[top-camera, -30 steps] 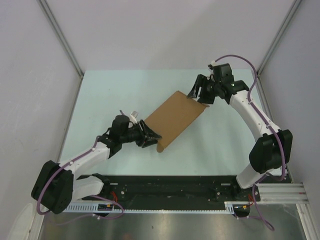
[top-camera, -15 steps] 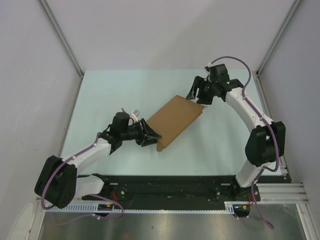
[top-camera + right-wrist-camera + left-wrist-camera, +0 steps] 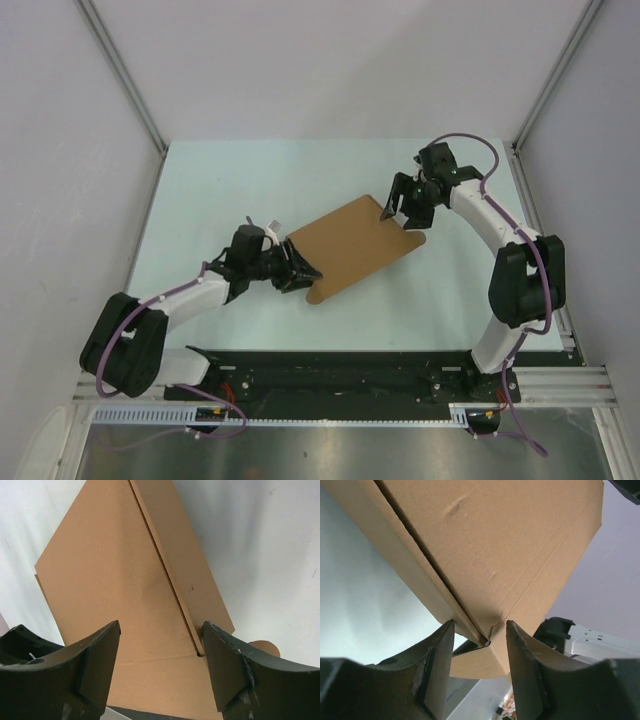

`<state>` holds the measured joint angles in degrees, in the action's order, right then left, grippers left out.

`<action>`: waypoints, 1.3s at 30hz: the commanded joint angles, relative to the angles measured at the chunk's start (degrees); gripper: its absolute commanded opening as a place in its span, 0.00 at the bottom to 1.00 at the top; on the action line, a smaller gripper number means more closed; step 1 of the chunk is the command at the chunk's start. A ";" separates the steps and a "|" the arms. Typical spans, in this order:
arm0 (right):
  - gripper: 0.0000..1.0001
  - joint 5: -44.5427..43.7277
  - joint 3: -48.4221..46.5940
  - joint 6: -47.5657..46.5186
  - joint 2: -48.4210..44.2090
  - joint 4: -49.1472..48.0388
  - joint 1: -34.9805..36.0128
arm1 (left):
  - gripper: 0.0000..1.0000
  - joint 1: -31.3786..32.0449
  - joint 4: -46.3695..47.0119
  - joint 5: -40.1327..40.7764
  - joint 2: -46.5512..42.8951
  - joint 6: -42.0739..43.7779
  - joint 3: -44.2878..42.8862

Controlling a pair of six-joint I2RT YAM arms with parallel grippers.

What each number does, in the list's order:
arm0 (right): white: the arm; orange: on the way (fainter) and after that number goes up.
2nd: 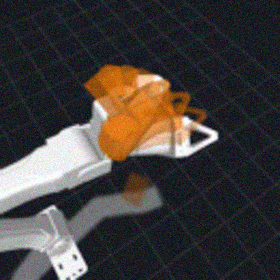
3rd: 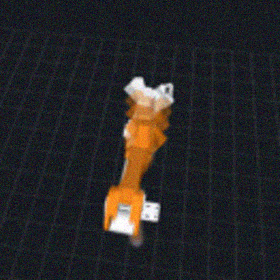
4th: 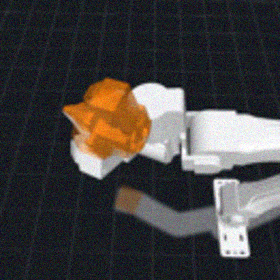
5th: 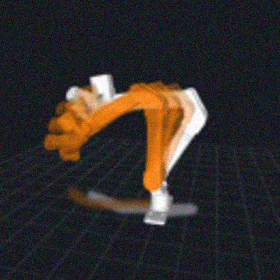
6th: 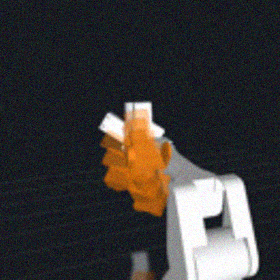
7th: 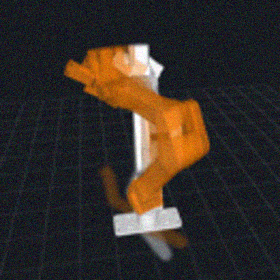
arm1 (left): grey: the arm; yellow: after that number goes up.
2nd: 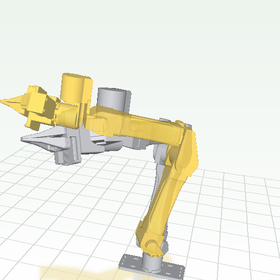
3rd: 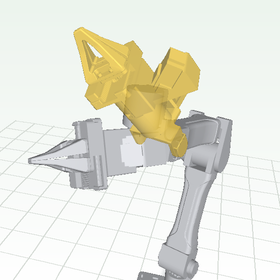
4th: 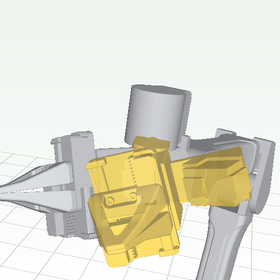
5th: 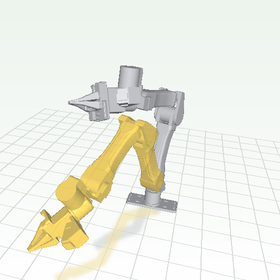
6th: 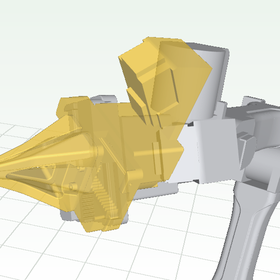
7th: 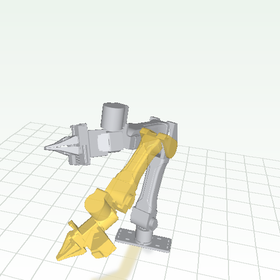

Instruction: Fold the paper box

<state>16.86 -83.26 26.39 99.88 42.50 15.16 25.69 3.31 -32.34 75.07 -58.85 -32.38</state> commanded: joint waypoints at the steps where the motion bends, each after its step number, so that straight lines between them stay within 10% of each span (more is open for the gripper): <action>1: 0.73 -0.16 -0.14 2.61 -4.33 0.04 -1.09 | 0.53 -0.21 4.07 1.22 0.52 2.95 -0.49; 18: 0.78 -8.95 -0.41 3.67 -19.95 1.27 -4.08 | 0.63 -1.08 -25.88 17.55 -21.15 18.94 -9.08; 22: 0.76 -9.74 8.43 5.07 -28.06 -2.50 -3.38 | 0.60 -1.17 -16.26 24.86 -24.62 21.14 -10.86; 29: 0.48 -8.43 29.16 9.98 -41.33 -10.41 -2.07 | 0.41 -0.74 -0.34 27.77 -2.32 38.16 -20.60; 39: 0.29 -16.24 51.08 21.58 -52.94 -19.37 10.94 | 0.49 -0.12 2.58 26.62 17.47 45.49 -27.30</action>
<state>5.04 -36.51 41.47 49.71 31.09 22.39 25.21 2.37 -6.13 90.24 -17.28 -56.05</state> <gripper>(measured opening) 0.295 0.483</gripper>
